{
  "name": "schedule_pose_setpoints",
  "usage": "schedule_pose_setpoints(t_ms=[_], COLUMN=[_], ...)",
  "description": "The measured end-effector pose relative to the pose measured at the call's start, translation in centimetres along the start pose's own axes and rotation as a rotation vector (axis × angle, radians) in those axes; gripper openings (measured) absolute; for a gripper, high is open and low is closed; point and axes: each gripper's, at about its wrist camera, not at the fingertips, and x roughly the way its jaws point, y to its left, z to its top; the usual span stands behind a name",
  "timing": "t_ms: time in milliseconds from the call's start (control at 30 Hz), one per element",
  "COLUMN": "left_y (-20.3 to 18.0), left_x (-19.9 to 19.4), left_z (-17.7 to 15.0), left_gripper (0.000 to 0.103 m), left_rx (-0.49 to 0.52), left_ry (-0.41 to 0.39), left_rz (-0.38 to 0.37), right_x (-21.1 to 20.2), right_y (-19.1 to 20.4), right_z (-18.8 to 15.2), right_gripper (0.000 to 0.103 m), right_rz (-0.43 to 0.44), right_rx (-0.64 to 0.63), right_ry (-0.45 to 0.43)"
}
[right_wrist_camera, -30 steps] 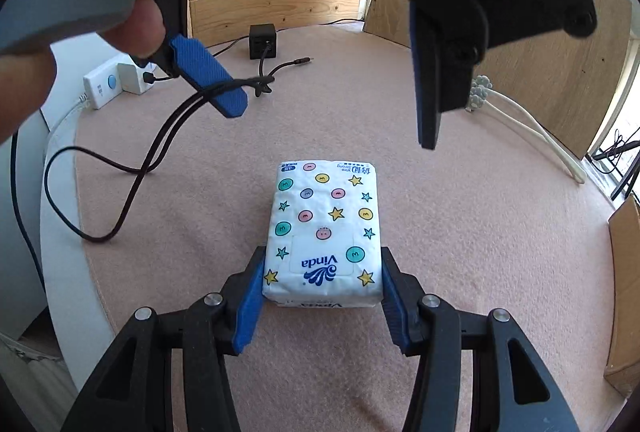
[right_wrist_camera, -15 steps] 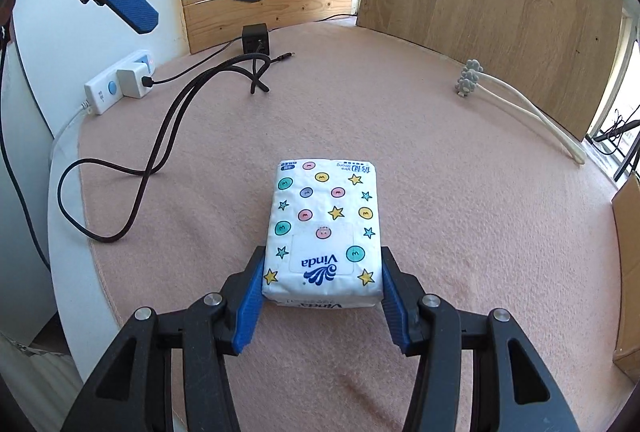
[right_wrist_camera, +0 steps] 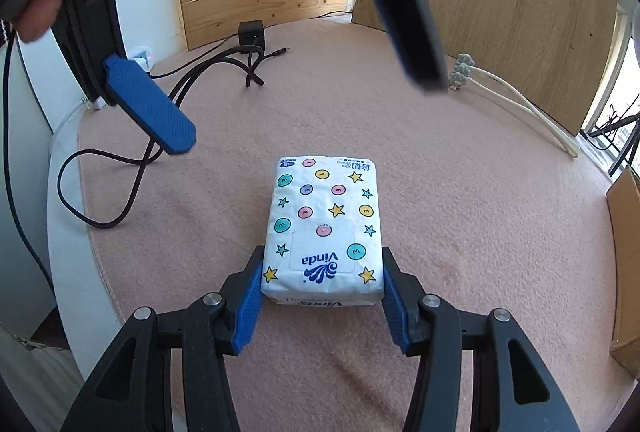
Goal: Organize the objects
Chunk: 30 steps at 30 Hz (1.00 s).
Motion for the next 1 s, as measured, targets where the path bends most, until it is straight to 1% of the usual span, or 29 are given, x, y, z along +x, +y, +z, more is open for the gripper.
schedule_pose_setpoints(t_ms=[67, 133, 200, 233, 300, 333, 400, 433, 467, 500, 700, 833, 1000], left_y=[0.0, -0.7, -1.9, -2.2, -2.3, -2.4, -2.5, -2.6, -2.7, -2.8, -2.5, -3.6, -5.5], left_x=[1.1, 2.1, 2.2, 2.1, 1.5, 1.2, 0.5, 0.2, -0.1, -0.4, -2.0, -3.9, -7.5], left_z=[0.4, 0.6, 0.3, 0.3, 0.3, 0.2, 0.2, 0.1, 0.0, 0.0, -0.3, -0.6, -0.8], left_gripper=[0.102, 0.102, 0.102, 0.102, 0.098, 0.092, 0.085, 0.077, 0.063, 0.062, 0.058, 0.057, 0.057], left_rx=[-0.012, 0.026, 0.075, 0.082, 0.076, 0.082, 0.089, 0.093, 0.099, 0.101, 0.098, 0.118, 0.164], left_ry=[-0.003, 0.001, -0.024, -0.038, -0.069, -0.085, -0.104, -0.112, -0.118, -0.122, -0.141, -0.166, -0.219], left_rz=[0.043, 0.110, 0.176, 0.190, 0.205, 0.213, 0.221, 0.222, 0.229, 0.236, 0.199, 0.187, 0.171], right_x=[-0.3, -0.5, -0.7, -0.8, -0.9, -1.0, -1.2, -1.2, -1.3, -1.3, -1.9, -2.9, -4.8], right_y=[0.1, 0.2, 0.3, 0.3, 0.0, 0.0, 0.1, 0.1, 0.0, 0.0, -0.6, -1.1, -2.2], right_z=[-0.3, -0.5, -0.7, -0.7, -0.9, -0.9, -1.0, -1.0, -1.0, -1.0, -1.1, -0.8, 0.5], right_gripper=[0.048, 0.048, 0.048, 0.048, 0.048, 0.048, 0.048, 0.048, 0.048, 0.048, 0.048, 0.047, 0.047], right_rz=[-0.006, -0.010, -0.013, -0.016, -0.006, -0.009, -0.015, -0.015, -0.013, -0.013, -0.022, -0.037, -0.063], right_rx=[-0.004, -0.004, -0.002, -0.003, 0.012, 0.010, 0.005, 0.005, 0.006, 0.007, 0.033, 0.042, 0.053], right_ry=[-0.002, -0.002, -0.003, -0.004, -0.005, -0.004, -0.007, -0.007, -0.008, -0.009, -0.019, -0.043, -0.088])
